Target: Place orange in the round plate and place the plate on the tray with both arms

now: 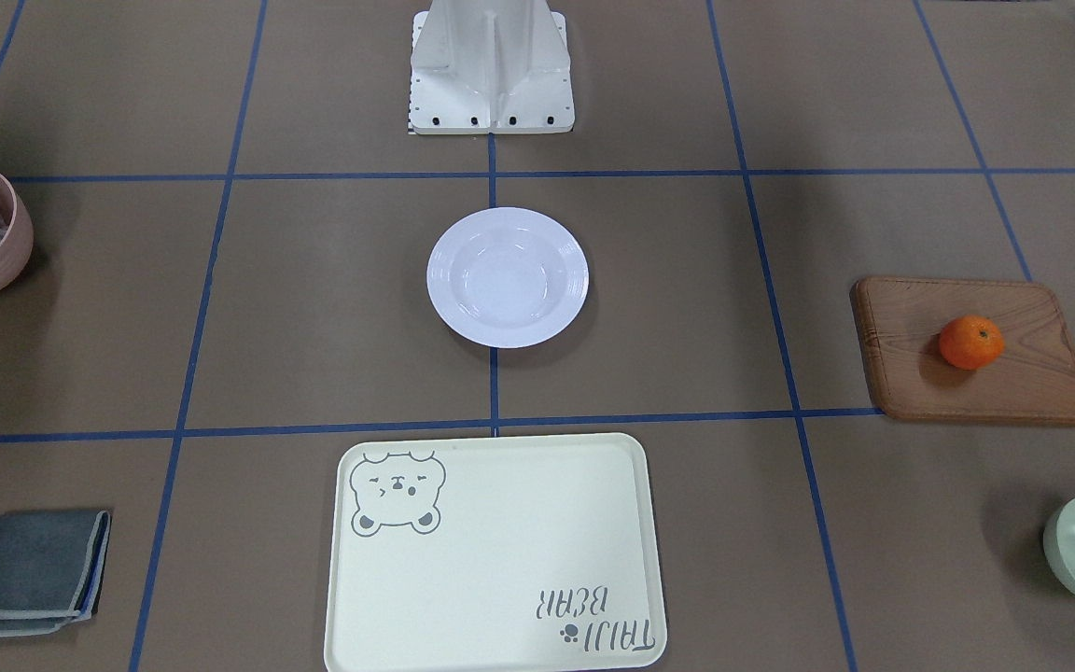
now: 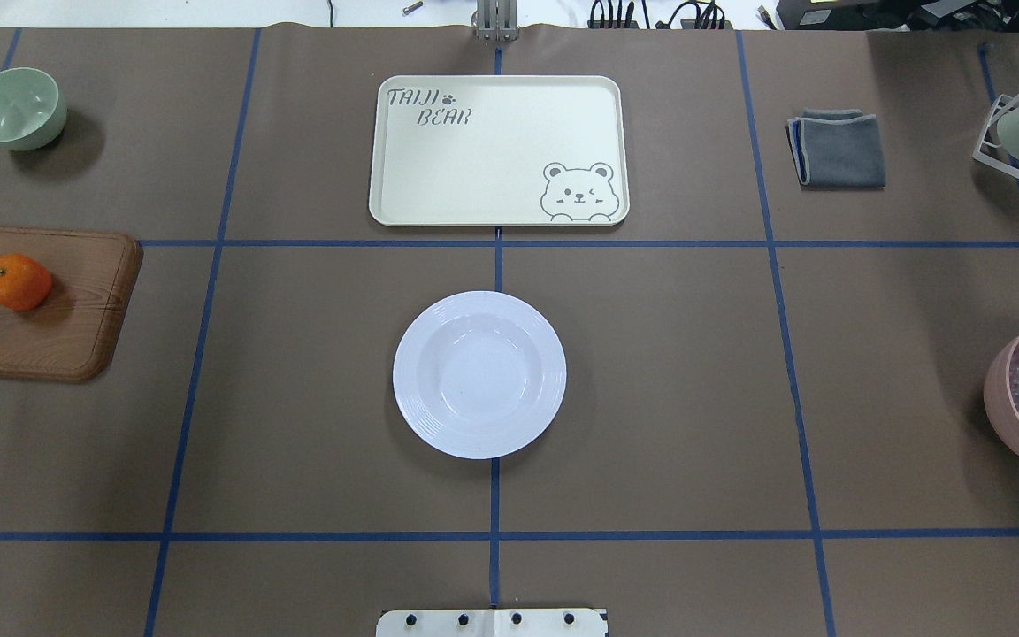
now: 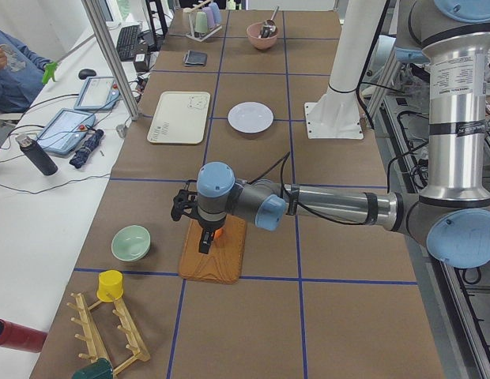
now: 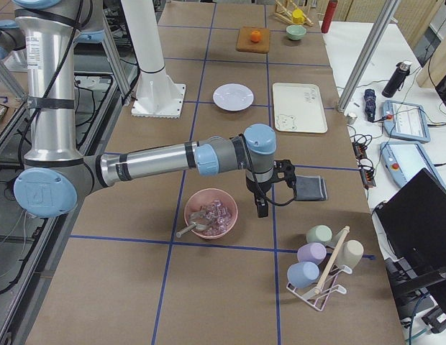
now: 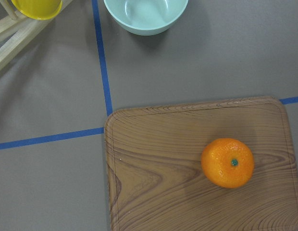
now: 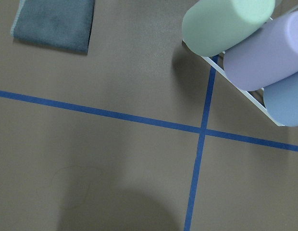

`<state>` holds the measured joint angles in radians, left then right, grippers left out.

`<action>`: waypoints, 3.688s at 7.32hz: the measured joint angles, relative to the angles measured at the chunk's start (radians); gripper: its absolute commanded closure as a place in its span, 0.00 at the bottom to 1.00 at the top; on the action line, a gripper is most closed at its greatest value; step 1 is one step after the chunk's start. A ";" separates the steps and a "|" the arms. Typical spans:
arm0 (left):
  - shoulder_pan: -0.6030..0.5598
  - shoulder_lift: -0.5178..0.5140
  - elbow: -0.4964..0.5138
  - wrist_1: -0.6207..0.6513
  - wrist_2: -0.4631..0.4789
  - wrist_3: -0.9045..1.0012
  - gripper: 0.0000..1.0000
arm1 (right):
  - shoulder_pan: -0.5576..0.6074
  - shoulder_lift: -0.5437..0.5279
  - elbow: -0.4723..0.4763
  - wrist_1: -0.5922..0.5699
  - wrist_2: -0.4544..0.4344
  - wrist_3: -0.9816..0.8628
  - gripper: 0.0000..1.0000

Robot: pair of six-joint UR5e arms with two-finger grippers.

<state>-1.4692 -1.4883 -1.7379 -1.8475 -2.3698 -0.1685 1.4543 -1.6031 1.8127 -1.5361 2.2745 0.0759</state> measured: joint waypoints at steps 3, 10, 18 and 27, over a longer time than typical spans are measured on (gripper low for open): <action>-0.004 0.005 -0.013 0.006 0.005 0.007 0.02 | 0.000 0.000 0.001 0.006 -0.001 0.001 0.00; -0.009 0.039 -0.042 0.002 -0.008 0.009 0.02 | -0.003 0.001 0.013 0.011 0.039 0.006 0.00; 0.222 -0.073 0.032 -0.056 0.124 -0.293 0.02 | -0.035 0.000 0.011 0.084 0.043 0.011 0.00; 0.385 -0.149 0.174 -0.146 0.211 -0.445 0.02 | -0.050 -0.001 0.004 0.088 0.037 0.036 0.00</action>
<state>-1.0839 -1.6376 -1.5644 -1.9934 -2.1585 -0.6132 1.4042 -1.6045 1.8163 -1.4481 2.3114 0.1116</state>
